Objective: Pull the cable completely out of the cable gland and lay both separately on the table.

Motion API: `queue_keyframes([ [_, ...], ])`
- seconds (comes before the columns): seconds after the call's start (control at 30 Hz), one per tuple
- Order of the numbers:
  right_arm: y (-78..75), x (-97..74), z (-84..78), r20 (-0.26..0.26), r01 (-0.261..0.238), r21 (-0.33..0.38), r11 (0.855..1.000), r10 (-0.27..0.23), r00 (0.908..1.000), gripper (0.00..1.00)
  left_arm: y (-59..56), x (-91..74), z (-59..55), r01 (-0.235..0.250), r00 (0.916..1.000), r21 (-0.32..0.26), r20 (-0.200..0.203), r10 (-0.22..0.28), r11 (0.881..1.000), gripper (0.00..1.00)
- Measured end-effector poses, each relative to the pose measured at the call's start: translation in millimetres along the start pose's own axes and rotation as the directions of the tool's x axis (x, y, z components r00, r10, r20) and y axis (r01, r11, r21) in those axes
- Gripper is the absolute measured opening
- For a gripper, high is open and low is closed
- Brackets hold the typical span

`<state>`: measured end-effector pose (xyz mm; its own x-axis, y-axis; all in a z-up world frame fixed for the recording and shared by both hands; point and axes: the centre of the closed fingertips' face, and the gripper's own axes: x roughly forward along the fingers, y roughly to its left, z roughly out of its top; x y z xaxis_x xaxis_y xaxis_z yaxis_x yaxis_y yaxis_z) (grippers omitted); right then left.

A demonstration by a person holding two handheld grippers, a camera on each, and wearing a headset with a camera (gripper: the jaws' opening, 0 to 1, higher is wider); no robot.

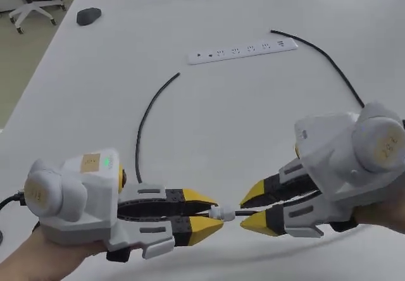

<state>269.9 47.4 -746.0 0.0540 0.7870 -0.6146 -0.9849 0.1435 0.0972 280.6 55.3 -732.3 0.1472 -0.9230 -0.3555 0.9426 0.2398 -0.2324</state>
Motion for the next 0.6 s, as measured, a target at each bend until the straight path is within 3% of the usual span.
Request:
queue_keyframes([
  [0.07,-1.0,0.1,-1.4,-0.011,0.015,-0.015,1.0,-0.015,0.9998,0.01,-1.0,0.6,-0.9,0.004,1.0,0.004,-0.003,-0.004,1.0,0.15],
  [0.1,-6.1,-2.1,-2.2,-0.014,0.042,-0.055,0.998,-0.043,0.999,0.0,-1.5,0.9,-0.6,0.003,1.0,0.002,0.004,-0.003,1.0,0.15],
  [0.17,-1.9,-2.0,-0.7,-0.001,0.02,-0.032,0.999,-0.02,0.9998,0.0,-2.2,0.7,-0.2,0.007,0.9999,-0.007,0.015,-0.007,1.0,0.15],
  [0.3,-2.1,-6.8,-2.4,0.001,0.034,-0.03,0.999,-0.034,0.9994,0.0,-3.3,3.2,2.3,0.006,0.9996,-0.007,0.029,-0.006,1.0,0.15],
  [0.4,-7.2,-12.9,-11.3,-0.024,0.071,-0.053,0.996,-0.072,0.9971,0.0,0.0,2.9,0.8,-0.011,0.9997,-0.005,0.023,0.011,1.0,0.15],
  [0.5,-13.2,-23.1,-17.4,-0.018,0.1,-0.017,0.995,-0.101,0.9948,0.0,2.0,-0.1,1.7,-0.019,0.9994,-0.006,0.029,0.019,1.0,0.15],
  [0.6,-22.5,-32.3,-30.2,-0.052,0.154,0.01,0.988,-0.153,0.9869,0.0,5.8,-1.9,2.9,-0.035,0.9989,-0.001,0.032,0.035,0.999,0.15],
])
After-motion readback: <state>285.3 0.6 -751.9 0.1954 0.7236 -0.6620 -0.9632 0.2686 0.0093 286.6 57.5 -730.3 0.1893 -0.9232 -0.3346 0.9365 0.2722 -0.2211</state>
